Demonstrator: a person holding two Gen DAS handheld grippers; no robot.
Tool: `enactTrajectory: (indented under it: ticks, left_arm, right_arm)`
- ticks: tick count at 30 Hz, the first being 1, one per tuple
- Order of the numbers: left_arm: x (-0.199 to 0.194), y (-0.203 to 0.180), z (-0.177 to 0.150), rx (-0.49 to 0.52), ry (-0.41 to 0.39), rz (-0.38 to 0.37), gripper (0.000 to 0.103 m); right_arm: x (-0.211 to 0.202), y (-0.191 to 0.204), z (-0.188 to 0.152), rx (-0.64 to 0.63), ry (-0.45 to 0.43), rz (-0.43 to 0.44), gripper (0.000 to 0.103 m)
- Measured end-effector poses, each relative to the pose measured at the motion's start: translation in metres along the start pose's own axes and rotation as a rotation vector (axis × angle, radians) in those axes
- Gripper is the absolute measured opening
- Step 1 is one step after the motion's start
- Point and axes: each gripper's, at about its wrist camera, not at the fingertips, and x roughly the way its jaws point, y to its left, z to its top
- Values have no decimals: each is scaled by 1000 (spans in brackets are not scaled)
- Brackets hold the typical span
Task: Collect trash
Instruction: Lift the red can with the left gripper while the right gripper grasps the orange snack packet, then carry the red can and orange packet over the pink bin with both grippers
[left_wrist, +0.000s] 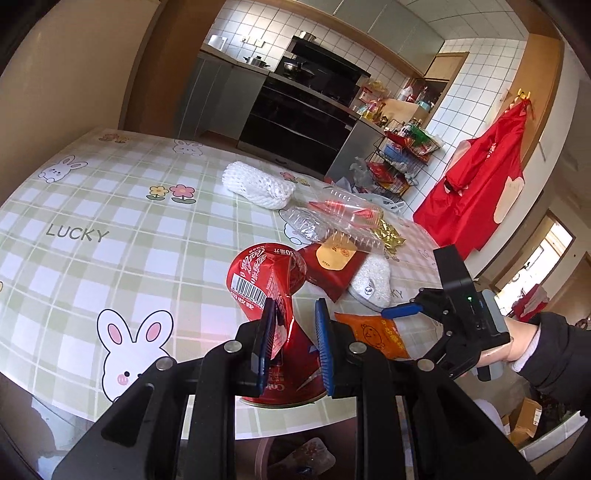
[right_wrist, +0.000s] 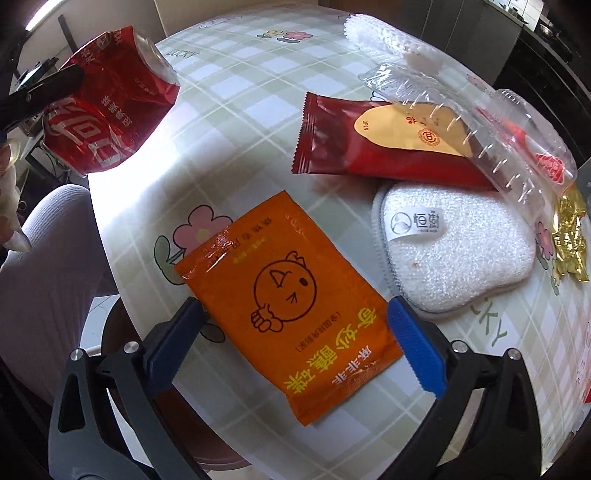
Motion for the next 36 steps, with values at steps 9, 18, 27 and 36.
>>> enactTrajectory:
  ticks: [9,18,27,36]
  left_arm:
    - [4,-10,-3,0,12,-30,21]
    - [3,-11,-7,-11,22,-40,21]
    - [4,-13,-10,-13,27,-44,21]
    - [4,-23,-10,0,39,-45,21]
  right_arm:
    - [1,1,1,-10,-6,20,98]
    - [-9,-2,-14,93,-24,-2,80]
    - [-24,-5,-37,240,-113,-4,53]
    - [-41,4,-62,389,-252,-3,43]
